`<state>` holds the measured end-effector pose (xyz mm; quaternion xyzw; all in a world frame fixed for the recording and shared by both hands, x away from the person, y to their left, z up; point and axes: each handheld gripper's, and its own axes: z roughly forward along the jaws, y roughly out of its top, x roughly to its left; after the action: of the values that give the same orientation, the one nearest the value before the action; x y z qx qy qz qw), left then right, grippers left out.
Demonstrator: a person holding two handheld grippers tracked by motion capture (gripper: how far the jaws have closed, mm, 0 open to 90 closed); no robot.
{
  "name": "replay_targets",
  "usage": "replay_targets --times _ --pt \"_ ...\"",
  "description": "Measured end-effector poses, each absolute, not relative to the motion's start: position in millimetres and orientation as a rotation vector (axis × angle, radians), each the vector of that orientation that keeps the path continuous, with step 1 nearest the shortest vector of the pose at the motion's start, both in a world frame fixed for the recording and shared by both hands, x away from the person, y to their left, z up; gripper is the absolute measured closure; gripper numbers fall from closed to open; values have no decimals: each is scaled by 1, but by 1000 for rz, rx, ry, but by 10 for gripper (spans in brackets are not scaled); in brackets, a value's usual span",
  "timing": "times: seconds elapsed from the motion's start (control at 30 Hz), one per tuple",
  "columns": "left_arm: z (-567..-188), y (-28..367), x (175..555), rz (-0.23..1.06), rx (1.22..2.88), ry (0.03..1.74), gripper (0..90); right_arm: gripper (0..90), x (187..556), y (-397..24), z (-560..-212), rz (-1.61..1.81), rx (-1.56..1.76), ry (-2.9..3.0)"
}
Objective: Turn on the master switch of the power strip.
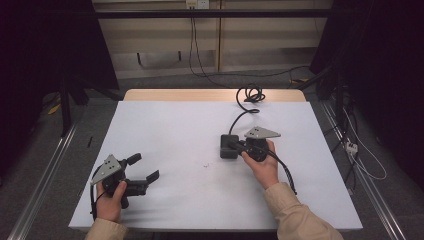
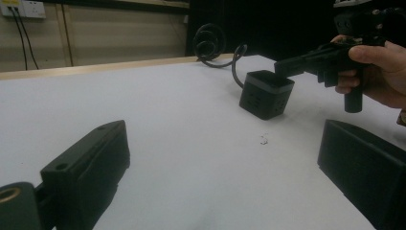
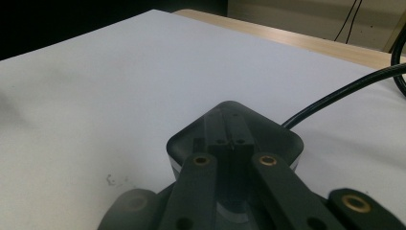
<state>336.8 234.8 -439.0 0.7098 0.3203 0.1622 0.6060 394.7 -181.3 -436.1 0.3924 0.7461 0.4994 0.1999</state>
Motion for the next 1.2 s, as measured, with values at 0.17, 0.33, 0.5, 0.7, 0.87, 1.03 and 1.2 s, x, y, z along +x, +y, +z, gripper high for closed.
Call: replay_targets --times 0.17,0.33,0.5,0.7,0.87,1.03,1.2 --pt "-439 235 337 377 1642 741 34 900 395 -182 -437 1402 1099 2085" --pt "-439 235 336 377 1641 741 34 900 395 -182 -437 1409 1104 2085" --pt "-439 235 337 379 1641 743 34 900 395 -182 -437 1405 1100 2086" --pt "-439 234 336 379 1640 743 34 900 395 -182 -437 1401 1097 2087" --pt "-439 234 336 380 1641 743 33 900 395 -182 -437 1400 1097 2087" --pt "-439 234 336 381 1641 743 34 900 394 -181 -437 1393 1093 2087" --pt "-439 234 336 379 1643 742 33 900 394 -181 -437 1392 1091 2088"
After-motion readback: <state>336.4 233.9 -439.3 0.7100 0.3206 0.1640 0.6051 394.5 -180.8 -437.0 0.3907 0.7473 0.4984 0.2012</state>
